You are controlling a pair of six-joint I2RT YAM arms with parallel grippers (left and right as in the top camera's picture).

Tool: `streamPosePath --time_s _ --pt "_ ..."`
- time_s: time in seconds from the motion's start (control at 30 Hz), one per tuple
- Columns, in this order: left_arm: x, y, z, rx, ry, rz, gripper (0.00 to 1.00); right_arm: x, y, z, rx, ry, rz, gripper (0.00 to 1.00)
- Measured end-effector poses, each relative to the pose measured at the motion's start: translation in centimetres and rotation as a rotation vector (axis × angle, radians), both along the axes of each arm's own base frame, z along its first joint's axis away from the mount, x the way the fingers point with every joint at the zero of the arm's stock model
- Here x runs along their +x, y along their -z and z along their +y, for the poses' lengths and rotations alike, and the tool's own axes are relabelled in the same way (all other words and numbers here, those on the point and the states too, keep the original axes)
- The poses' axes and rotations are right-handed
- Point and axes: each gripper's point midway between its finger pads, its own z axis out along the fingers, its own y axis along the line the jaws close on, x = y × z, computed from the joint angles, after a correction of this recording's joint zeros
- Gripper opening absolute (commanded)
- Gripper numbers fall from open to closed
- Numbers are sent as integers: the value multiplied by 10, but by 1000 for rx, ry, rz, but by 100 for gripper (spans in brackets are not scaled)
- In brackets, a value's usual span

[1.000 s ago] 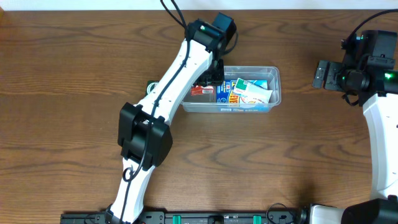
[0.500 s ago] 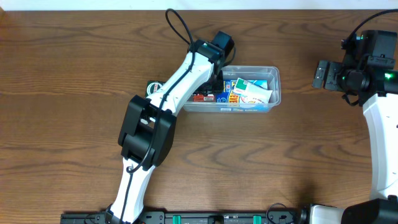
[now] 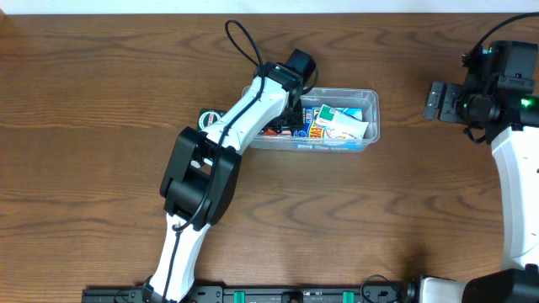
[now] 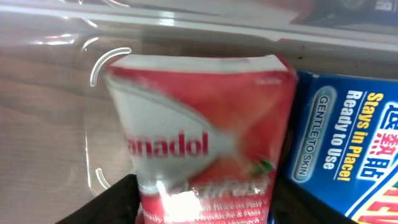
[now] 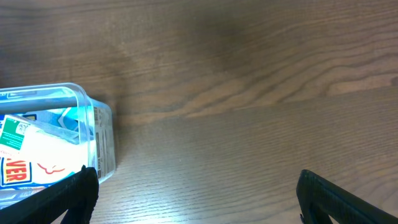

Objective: Pack container
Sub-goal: 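Carry the red box over the container with the left gripper, then lower the red box into the container and release it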

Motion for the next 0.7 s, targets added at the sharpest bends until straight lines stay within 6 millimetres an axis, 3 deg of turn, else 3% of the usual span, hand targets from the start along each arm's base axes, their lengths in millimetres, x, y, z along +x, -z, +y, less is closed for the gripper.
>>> streamPosePath --time_s 0.7 --pt "4 -1 -5 -13 66 -16 69 0 0 0 0 0 0 99"
